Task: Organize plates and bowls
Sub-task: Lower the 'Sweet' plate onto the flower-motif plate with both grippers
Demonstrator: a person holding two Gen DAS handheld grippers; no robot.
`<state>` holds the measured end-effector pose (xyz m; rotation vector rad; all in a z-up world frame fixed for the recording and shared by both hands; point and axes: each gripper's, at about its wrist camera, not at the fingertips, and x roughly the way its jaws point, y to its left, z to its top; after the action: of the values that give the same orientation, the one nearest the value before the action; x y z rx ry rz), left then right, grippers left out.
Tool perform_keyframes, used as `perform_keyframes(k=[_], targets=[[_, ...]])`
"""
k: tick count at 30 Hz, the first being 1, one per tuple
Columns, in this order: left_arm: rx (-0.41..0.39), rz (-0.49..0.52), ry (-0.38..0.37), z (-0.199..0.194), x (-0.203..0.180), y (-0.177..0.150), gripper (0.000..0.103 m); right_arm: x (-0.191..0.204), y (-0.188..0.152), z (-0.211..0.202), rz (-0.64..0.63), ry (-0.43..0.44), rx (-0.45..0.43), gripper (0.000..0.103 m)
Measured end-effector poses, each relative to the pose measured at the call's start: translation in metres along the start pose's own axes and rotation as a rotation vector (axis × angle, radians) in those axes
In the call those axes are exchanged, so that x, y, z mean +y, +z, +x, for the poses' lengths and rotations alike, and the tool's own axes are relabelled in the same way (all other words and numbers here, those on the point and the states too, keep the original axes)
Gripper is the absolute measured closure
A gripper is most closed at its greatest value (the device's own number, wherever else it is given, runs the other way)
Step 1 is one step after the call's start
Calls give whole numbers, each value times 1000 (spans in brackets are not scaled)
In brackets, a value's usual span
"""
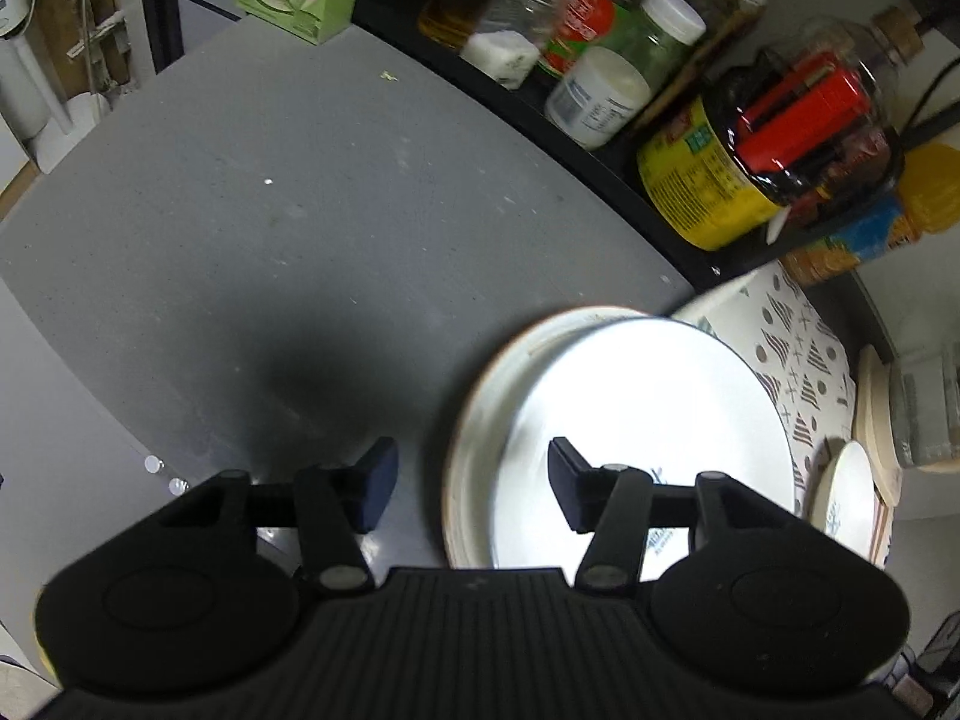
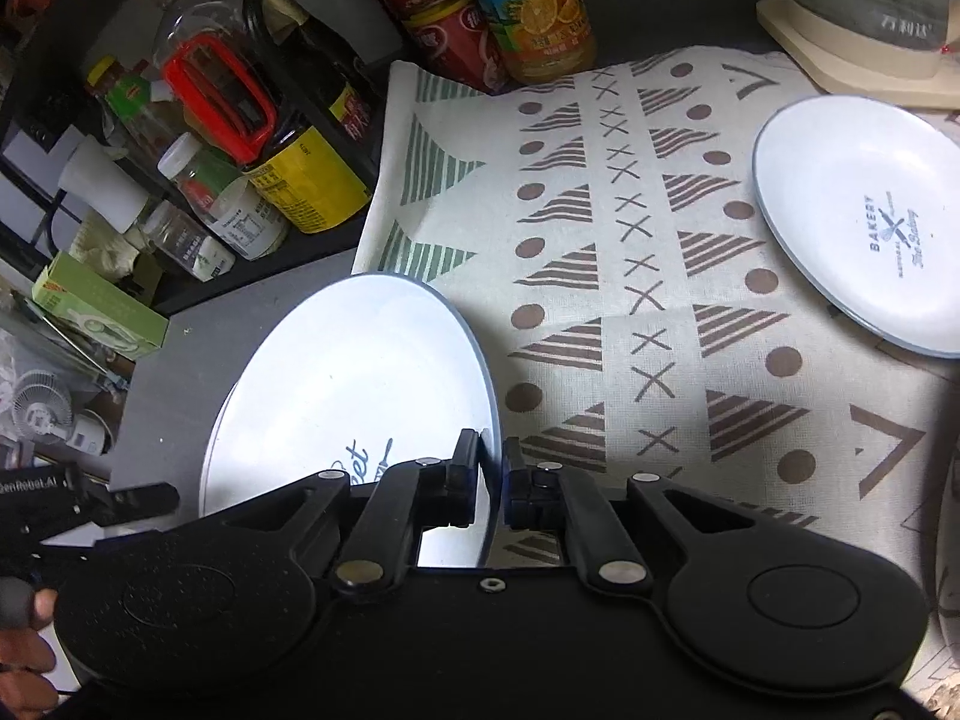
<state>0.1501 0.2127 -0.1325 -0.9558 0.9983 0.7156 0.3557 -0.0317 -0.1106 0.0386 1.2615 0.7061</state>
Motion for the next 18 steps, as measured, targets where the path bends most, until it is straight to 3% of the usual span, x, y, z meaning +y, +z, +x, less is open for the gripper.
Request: perform_keyframes(k=[10, 18], targets=[[33, 16, 18, 20, -2, -2, 49, 4, 0, 4, -23, -19, 9, 94], [16, 29, 37, 27, -5, -4, 50, 10, -3, 13, -43, -29, 33, 93]])
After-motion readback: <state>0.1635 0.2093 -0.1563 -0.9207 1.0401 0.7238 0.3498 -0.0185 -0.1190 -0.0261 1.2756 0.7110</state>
